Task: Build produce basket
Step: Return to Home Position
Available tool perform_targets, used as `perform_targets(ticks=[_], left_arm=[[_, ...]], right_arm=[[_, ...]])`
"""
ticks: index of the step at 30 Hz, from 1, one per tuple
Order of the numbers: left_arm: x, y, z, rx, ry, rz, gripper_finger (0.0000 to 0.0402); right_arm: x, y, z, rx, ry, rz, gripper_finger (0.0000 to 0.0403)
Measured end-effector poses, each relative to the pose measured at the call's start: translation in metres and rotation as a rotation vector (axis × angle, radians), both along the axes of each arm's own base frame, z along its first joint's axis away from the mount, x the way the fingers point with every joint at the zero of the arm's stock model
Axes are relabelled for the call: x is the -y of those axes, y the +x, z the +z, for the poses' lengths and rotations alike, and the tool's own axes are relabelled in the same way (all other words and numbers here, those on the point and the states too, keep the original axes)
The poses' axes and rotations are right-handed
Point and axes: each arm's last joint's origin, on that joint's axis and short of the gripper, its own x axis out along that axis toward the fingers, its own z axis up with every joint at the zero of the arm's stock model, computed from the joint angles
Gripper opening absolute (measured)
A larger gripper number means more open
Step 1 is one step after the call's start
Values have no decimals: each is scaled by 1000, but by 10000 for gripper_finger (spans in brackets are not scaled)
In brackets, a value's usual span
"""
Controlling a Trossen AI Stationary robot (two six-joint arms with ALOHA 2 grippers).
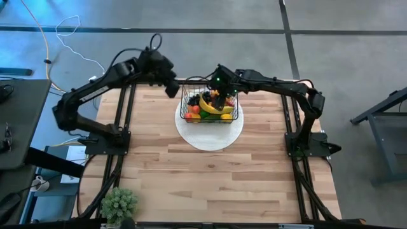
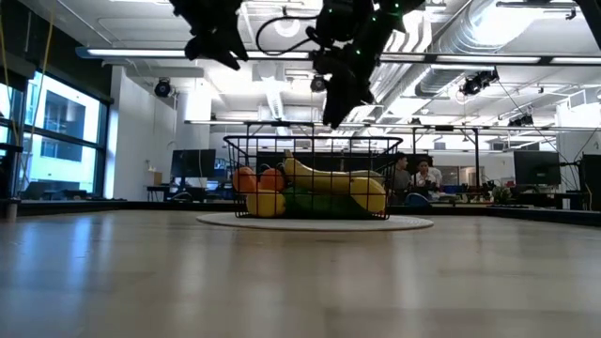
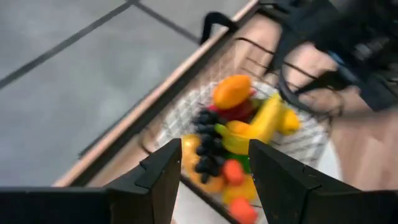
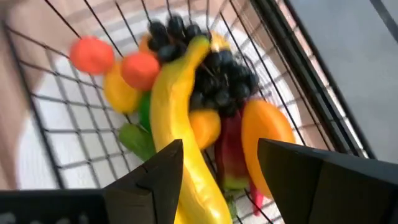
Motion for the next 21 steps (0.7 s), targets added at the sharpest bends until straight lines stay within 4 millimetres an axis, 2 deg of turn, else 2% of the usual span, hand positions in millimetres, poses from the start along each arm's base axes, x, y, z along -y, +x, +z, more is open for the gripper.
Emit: perform_targets(ticks=[10,18,21], left_arm=[[57,-10,-42,200,7,-97,174],[96,-32,-77,293,14,-199,174],[107,-43,-89,308,18,-233,174]], right_arm=[[-11,14,40,194,15,-61,188],[-26,23,82,360,-35,-97,188],[-30,24,91,399,-43,-93,188]])
